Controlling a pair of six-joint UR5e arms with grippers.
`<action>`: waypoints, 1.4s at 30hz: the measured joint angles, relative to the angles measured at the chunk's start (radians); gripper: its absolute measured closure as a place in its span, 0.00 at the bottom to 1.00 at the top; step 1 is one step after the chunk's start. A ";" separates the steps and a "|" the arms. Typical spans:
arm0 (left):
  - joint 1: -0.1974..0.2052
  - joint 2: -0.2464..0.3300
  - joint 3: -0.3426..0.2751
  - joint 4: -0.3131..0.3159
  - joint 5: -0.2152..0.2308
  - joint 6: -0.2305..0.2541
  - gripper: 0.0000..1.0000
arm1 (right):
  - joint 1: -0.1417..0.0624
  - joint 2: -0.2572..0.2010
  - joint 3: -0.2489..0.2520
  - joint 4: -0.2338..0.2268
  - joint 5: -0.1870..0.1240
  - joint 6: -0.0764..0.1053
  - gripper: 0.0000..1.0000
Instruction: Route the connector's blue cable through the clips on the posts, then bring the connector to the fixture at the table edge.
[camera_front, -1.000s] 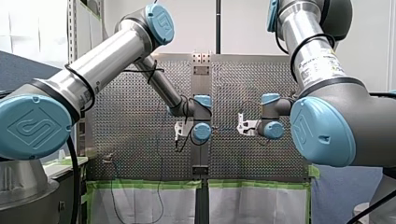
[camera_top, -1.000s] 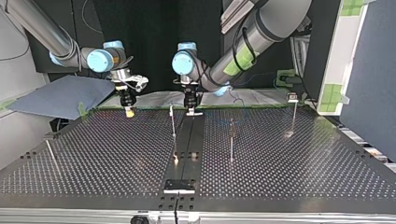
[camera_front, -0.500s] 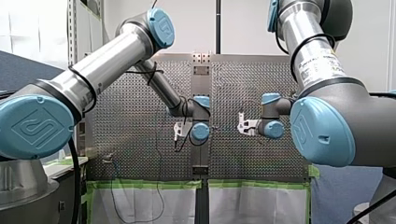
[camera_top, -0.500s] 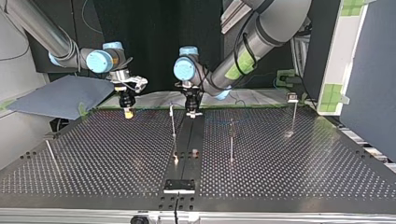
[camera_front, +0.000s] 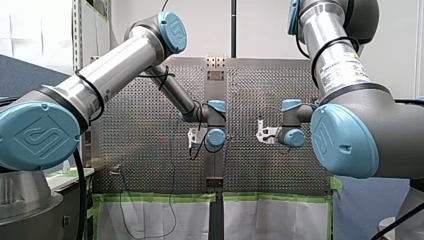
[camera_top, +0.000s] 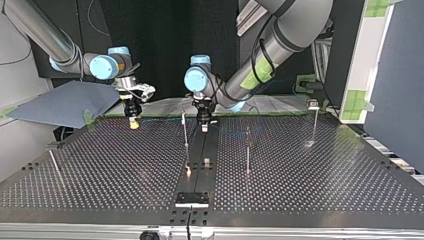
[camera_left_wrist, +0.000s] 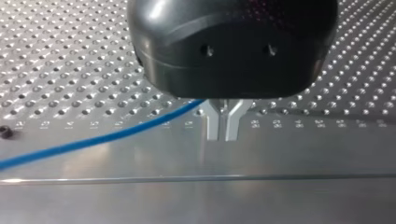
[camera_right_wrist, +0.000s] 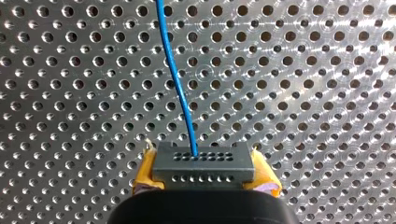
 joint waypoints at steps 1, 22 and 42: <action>0.001 0.000 0.002 -0.002 0.001 0.000 0.90 | 0.000 0.000 -0.002 0.001 0.000 0.000 1.00; 0.002 0.001 0.009 -0.022 0.000 0.002 0.18 | -0.001 0.002 -0.015 0.009 -0.004 0.002 1.00; -0.006 0.001 0.010 -0.084 0.106 0.015 0.00 | 0.001 0.002 -0.017 0.015 -0.010 0.002 1.00</action>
